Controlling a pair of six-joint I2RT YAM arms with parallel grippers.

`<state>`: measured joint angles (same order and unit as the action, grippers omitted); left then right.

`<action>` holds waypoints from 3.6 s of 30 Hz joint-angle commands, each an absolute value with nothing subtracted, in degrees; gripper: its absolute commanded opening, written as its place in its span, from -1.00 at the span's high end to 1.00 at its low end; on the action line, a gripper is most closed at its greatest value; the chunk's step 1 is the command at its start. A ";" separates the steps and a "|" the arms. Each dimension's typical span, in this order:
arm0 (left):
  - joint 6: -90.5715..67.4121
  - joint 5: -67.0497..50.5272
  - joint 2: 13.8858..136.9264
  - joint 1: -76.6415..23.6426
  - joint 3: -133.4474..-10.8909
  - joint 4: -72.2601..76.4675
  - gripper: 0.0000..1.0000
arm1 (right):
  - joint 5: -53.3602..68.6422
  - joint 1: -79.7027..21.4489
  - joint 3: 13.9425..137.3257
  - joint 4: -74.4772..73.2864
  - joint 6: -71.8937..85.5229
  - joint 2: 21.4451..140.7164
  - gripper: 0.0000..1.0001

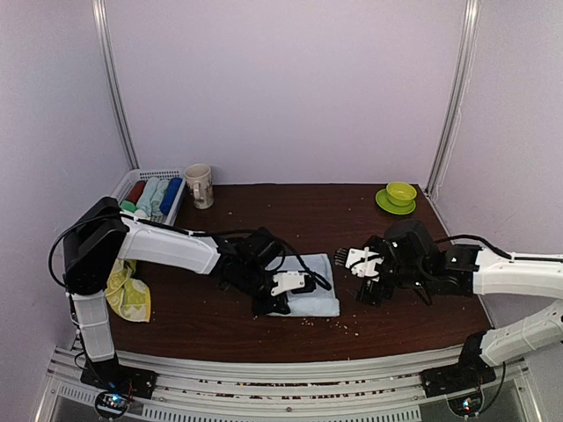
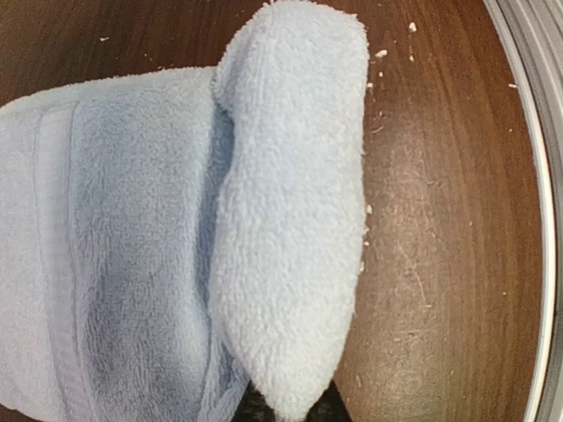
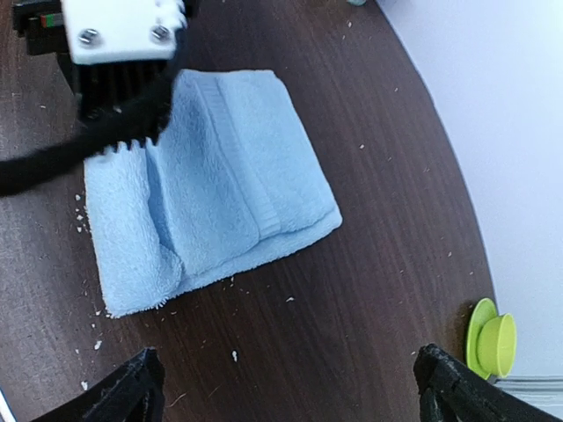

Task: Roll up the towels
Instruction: Roll the towel at the center of the board.

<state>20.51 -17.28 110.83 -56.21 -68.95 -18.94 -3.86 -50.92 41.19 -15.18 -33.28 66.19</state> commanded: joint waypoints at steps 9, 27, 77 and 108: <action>17.49 -37.81 118.23 -48.85 -76.07 -33.84 1.00 | -13.30 -63.85 30.29 0.54 -47.79 60.77 -1.00; 17.38 -39.55 132.01 -44.91 -93.19 -48.91 1.00 | -21.76 -68.75 34.07 11.95 -44.54 83.35 -0.76; 10.90 4.91 80.58 -48.62 -47.06 9.31 -0.95 | 13.44 -55.96 62.99 -26.19 -31.91 106.05 1.00; 37.36 8.59 93.72 -62.73 -40.19 19.89 -0.74 | 37.88 -42.80 96.96 -63.23 -36.48 135.79 0.95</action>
